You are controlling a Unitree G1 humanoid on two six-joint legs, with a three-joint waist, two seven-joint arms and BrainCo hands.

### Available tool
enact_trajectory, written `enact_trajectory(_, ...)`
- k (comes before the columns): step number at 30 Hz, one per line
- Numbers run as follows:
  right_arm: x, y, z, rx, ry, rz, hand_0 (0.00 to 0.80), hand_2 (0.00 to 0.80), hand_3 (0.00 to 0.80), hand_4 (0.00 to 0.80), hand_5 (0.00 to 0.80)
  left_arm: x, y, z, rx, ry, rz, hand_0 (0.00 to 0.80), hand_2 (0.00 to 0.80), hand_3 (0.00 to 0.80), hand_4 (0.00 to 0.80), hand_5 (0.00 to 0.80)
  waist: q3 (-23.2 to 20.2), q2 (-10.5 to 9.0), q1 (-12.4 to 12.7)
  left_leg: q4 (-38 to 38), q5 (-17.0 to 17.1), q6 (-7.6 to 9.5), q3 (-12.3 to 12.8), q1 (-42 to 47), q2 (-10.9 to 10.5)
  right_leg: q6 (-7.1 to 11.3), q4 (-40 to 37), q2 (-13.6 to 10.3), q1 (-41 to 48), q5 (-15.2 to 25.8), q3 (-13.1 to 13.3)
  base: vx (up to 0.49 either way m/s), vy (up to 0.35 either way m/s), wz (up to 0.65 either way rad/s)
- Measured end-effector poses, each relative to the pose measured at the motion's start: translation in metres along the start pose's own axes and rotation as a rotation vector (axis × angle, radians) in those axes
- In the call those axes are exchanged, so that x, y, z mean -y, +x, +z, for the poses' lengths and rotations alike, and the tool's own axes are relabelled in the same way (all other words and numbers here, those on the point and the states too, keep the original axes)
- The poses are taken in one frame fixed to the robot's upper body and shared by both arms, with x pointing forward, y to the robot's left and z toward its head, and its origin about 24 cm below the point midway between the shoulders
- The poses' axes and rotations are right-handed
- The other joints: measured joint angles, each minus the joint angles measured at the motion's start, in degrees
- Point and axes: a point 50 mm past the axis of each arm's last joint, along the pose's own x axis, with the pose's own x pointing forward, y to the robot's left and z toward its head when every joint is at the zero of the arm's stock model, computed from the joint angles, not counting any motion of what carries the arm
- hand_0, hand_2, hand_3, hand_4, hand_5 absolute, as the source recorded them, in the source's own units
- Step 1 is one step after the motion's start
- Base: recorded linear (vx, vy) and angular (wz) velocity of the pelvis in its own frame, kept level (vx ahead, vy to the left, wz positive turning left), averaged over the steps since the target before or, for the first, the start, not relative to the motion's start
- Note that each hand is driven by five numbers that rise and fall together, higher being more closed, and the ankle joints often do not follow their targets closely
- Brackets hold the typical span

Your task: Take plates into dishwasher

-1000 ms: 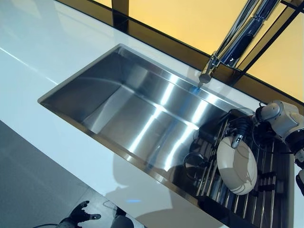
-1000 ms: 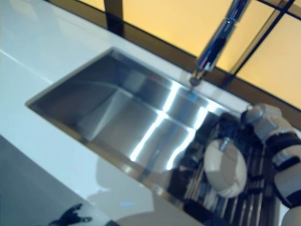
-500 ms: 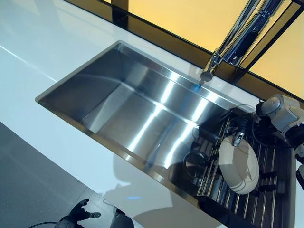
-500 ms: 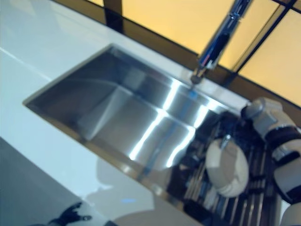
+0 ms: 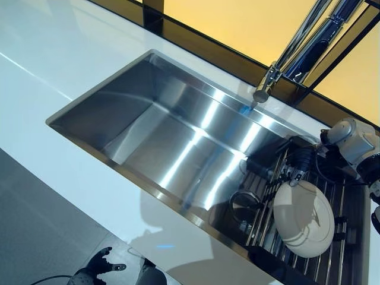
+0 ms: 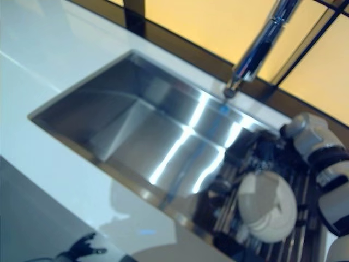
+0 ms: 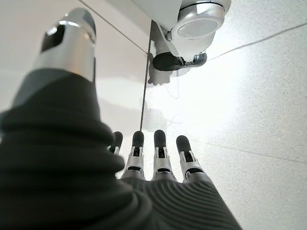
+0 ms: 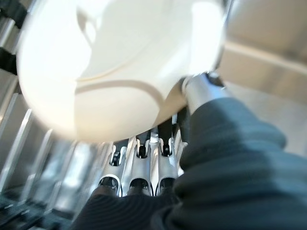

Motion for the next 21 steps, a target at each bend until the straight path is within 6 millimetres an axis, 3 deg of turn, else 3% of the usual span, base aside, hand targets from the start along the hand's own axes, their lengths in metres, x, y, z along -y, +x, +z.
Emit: enact_trajectory(21,-0.0034,0.0074,0.0015,0.039,-0.001,-0.007,0.800,0.800,0.800,0.800,0.800,-0.0001,-0.0002,0.0007,0.004,0.011,-0.008,0.000,0.000,0.000,0.000,0.000,-0.23,-0.36,0.08,-0.27,0.02,0.01,-0.55,1.07,-0.16,-0.06,0.00,-0.12,0.99,0.09,-0.11,-0.008,0.019,0.01)
